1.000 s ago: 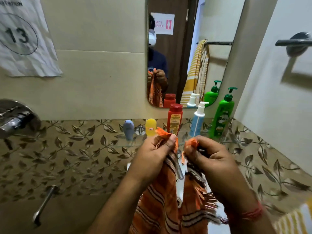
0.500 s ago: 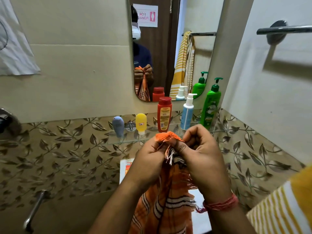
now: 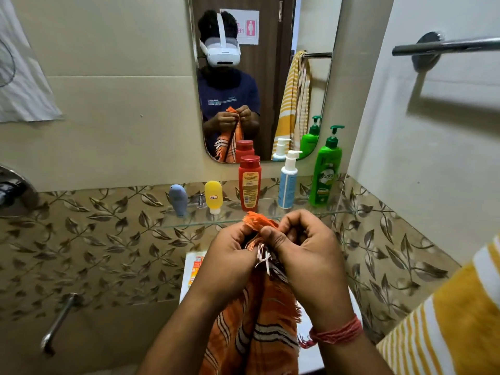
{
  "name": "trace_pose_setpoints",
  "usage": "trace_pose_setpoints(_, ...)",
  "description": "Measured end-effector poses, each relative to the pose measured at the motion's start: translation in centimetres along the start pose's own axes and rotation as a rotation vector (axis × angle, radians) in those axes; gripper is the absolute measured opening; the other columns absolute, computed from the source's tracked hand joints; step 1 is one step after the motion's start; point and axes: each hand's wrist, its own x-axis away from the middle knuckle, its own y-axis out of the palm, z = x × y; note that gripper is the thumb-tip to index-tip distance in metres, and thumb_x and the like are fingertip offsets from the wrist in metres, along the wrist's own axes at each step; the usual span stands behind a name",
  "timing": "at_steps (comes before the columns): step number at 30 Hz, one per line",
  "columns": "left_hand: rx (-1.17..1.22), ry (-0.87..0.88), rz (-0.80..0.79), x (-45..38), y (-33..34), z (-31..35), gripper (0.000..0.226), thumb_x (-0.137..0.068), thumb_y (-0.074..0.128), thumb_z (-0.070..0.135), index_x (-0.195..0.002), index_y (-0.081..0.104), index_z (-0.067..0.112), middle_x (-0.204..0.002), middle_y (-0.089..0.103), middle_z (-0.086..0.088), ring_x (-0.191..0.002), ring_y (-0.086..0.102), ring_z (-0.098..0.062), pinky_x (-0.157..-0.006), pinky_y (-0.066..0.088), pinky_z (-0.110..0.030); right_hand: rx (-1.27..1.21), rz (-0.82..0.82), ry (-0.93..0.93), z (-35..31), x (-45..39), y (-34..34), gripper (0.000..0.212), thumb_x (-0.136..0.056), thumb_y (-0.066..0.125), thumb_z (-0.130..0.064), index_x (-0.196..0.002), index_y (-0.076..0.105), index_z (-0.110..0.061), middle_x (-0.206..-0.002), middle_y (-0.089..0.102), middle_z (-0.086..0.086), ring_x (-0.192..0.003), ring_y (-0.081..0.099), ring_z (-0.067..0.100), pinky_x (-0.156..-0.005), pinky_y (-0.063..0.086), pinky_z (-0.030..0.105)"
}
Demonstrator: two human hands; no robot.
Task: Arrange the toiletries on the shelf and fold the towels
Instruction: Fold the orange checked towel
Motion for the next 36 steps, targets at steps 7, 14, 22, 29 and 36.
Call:
trace_pose_setpoints(7, 0.166, -0.034, -0.117, 0.5, 2.2, 0.1, 0.028, -0.090, 0.057, 0.013, -0.112, 0.074, 0.015, -0.109, 0.075, -0.013, -0.104, 0.071, -0.028, -0.089, 0.057, -0.039, -0.114, -0.050, 0.074, 0.9, -0.7, -3.1, 0.024, -0.081, 0.078, -0.021, -0.070, 0.057, -0.016, -0.058, 0.043, -0.003, -0.053, 0.040, 0.006, -0.050, 0.040, 0.020)
trace_pose_setpoints(14, 0.123, -0.067, -0.042, 0.6, 3.9, -0.6, 0.027, -0.087, 0.068, 0.014, -0.113, 0.074, 0.020, -0.112, 0.075, -0.014, -0.109, 0.070, -0.034, -0.097, 0.054, -0.053, -0.146, -0.109, 0.125, 2.8, -1.5, -4.6, 0.040, -0.069, 0.079, -0.047, -0.070, 0.051, -0.019, -0.062, 0.049, -0.003, -0.059, 0.047, 0.011, -0.055, 0.043, 0.030)
trace_pose_setpoints(22, 0.207, -0.078, 0.191, 0.3, 4.5, -0.1, 0.038, -0.092, 0.055, -0.005, -0.087, 0.081, 0.022, -0.092, 0.078, -0.013, -0.090, 0.073, -0.030, -0.085, 0.058, -0.043, -0.237, -0.521, 0.126, 4.1, -2.4, -6.6, 0.026, -0.082, 0.073, -0.035, -0.104, 0.067, -0.022, -0.102, 0.070, -0.001, -0.090, 0.067, 0.012, -0.069, 0.051, 0.021)
trace_pose_setpoints(29, 0.291, -0.112, 0.289, -0.5, 3.9, 0.2, 0.037, -0.096, 0.048, -0.007, -0.086, 0.078, 0.014, -0.085, 0.074, -0.013, -0.078, 0.070, -0.025, -0.075, 0.059, -0.037, -0.053, -0.553, 0.151, 4.7, -3.0, -7.0, 0.023, -0.089, 0.067, -0.032, -0.085, 0.068, -0.010, -0.083, 0.071, 0.016, -0.076, 0.068, 0.031, -0.078, 0.054, 0.055)
trace_pose_setpoints(36, 0.131, -0.146, 0.304, -1.5, 3.5, 0.4, 0.020, -0.098, 0.054, 0.007, -0.103, 0.072, 0.016, -0.092, 0.078, -0.002, -0.089, 0.074, -0.018, -0.079, 0.057, -0.032, 0.543, -0.211, -0.241, 3.5, -2.5, -5.2, 0.020, -0.096, 0.056, -0.036, -0.079, 0.060, -0.026, -0.074, 0.056, -0.011, -0.071, 0.052, 0.004, -0.059, 0.043, 0.028)
